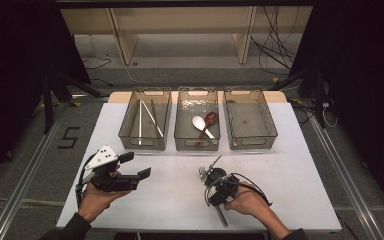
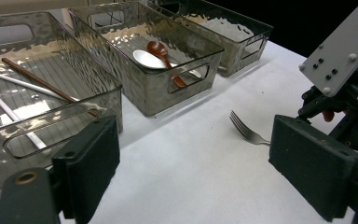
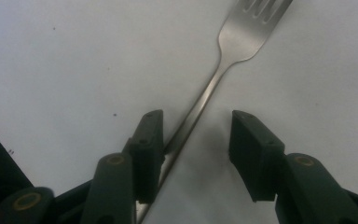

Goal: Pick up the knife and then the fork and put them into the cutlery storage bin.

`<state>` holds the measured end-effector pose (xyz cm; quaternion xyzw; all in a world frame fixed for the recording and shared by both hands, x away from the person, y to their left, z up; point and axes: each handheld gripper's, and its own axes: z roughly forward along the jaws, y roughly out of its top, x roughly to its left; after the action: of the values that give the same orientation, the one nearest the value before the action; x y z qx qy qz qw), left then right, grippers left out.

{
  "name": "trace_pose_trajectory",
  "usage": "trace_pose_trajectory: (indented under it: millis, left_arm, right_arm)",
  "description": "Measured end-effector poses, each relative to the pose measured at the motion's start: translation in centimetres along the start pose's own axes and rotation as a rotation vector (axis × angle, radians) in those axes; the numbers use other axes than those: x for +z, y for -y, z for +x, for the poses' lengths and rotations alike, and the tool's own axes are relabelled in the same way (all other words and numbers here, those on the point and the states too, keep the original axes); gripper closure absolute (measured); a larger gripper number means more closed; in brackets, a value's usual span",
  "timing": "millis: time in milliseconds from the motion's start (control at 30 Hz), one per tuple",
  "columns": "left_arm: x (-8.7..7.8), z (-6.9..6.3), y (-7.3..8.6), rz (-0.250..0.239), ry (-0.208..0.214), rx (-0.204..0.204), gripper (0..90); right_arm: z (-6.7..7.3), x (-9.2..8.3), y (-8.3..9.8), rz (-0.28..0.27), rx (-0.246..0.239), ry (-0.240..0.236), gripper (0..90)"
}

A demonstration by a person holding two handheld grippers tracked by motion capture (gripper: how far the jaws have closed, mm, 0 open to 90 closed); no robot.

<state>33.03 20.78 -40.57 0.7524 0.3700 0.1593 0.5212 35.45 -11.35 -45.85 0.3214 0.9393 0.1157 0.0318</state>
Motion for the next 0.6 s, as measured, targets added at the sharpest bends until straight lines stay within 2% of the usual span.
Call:
trace_pose_trajectory:
  millis: [133,300,600]
  left_arm:
    - [0.01,0.0,0.0,0.002,-0.001,0.001,15.6]
    - [0.05,-0.06,0.02,-0.001,-0.002,-0.001,15.6]
    - [0.09,-0.11,0.02,0.001,-0.001,0.0,15.6]
  right_arm:
    - [0.2,0.06,-0.06,0.011,-0.016,0.013,61.9]
    - [-0.26,-0.02,-0.04,0.022,-0.029,0.011,69.6]
    - [-0.64,0.01,-0.24,0.038,-0.018,0.009,79.5]
